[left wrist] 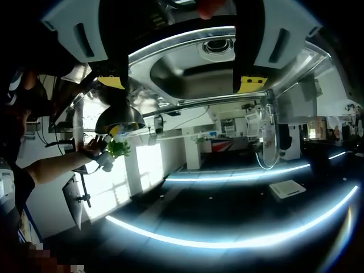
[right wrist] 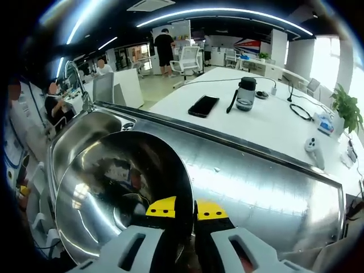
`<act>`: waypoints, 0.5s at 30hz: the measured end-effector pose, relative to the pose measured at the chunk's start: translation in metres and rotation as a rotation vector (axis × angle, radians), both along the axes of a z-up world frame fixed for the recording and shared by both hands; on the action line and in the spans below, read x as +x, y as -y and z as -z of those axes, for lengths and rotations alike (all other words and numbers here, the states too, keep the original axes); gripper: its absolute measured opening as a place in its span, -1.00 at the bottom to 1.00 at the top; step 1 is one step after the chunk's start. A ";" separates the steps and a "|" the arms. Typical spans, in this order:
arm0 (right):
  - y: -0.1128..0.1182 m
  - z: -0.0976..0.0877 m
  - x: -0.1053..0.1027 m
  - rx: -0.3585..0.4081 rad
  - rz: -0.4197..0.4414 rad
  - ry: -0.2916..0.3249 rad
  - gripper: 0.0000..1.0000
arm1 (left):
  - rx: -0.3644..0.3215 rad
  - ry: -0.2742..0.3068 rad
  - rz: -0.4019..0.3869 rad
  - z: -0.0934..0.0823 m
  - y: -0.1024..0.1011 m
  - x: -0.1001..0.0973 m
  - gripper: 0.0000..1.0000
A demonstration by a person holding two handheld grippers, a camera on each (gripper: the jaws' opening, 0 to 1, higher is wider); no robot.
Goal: Pick up bowl with dirty water move over sink pour dirty water into sink return bowl to place
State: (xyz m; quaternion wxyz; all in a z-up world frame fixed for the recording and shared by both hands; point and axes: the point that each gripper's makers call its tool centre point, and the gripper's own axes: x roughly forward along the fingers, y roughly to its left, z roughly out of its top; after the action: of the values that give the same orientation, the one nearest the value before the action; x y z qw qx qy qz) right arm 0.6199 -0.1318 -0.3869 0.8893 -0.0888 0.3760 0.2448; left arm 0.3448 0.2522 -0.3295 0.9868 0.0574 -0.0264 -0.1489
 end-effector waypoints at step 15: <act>0.001 0.002 0.004 0.016 0.026 -0.007 -0.98 | 0.002 -0.007 -0.004 0.003 -0.001 -0.001 0.50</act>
State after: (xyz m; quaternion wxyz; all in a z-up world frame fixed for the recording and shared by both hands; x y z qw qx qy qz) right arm 0.6235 -0.1331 -0.3892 0.8918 -0.0757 0.3782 0.2365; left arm 0.3439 0.2537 -0.3326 0.9872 0.0578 -0.0227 -0.1470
